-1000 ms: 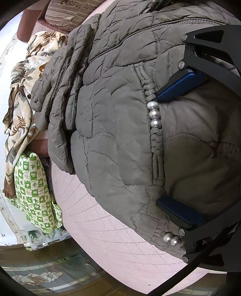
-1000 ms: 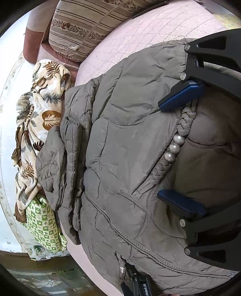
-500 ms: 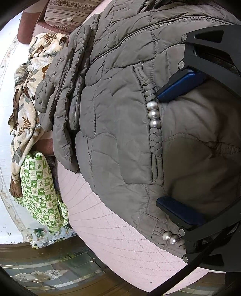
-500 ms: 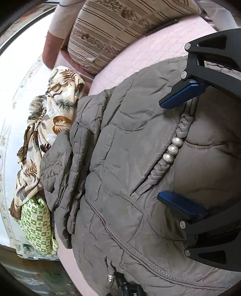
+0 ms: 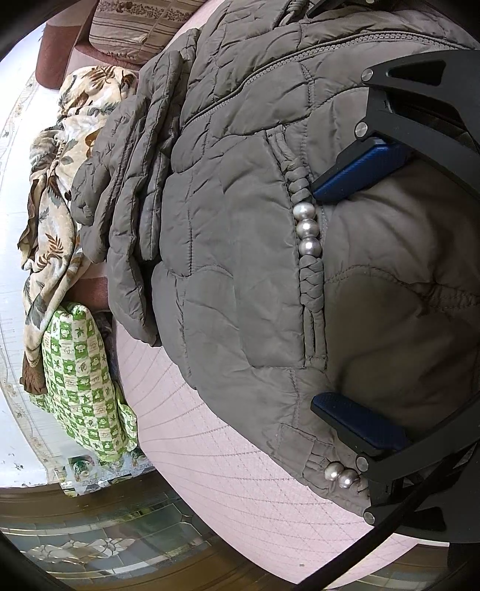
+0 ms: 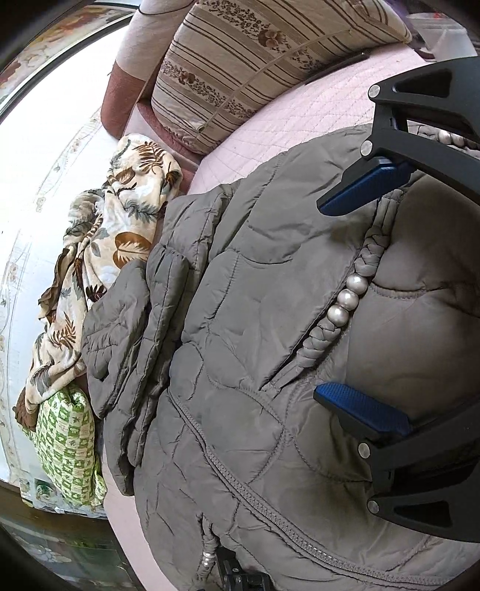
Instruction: Fold large clothes
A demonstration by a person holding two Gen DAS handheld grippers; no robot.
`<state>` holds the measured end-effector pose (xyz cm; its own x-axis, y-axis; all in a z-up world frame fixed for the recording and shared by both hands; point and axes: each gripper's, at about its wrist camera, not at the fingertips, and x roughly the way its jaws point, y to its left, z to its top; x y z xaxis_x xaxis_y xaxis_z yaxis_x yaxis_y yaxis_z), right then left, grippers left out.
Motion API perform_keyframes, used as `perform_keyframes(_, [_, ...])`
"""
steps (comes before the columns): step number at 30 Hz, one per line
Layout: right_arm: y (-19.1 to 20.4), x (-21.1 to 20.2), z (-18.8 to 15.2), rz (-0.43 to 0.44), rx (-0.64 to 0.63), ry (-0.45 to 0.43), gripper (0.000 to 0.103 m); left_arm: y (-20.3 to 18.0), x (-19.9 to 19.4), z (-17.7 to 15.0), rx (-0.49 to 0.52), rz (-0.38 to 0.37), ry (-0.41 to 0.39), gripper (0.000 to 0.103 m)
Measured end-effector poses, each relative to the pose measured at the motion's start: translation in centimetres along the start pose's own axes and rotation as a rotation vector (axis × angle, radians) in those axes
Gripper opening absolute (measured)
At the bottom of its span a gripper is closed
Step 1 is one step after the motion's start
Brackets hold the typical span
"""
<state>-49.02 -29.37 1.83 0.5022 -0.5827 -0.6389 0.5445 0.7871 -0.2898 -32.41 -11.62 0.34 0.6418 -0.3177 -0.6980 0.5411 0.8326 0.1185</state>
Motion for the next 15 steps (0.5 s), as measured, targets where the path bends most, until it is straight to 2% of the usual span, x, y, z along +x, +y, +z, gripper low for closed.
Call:
perform_keyframes(2, [-0.5,0.2,0.1,0.038,0.032,0.017,0.094,0.1,0.0,0.2,0.0,-0.01,0.002,0.103])
perform_keyframes(5, [-2.8,0.6,0.2,0.181,0.158,0.066,0.093,0.4,-0.2,0.5,-0.001,-0.04,0.015,0.103])
perform_keyframes(7, [-5.3,-0.5,0.4,0.284,0.264,0.036,0.092,1.3,-0.8,0.9,0.003,-0.098,0.038,0.103])
perform_keyframes(9, [-7.6,-2.3,0.4,0.288,0.33,-0.035,0.092,2.5,-1.7,1.1,-0.02,-0.136,0.024,0.103])
perform_keyframes(12, [-11.7,-4.3,-0.4,0.221,0.421,-0.105,0.092,6.4,-4.0,1.1,-0.105,-0.148,-0.041,0.103])
perform_keyframes(15, [-15.5,-4.2,-2.8,0.207,0.552,-0.069,0.092,11.8,-4.6,0.3,-0.237,-0.125,-0.043,0.103])
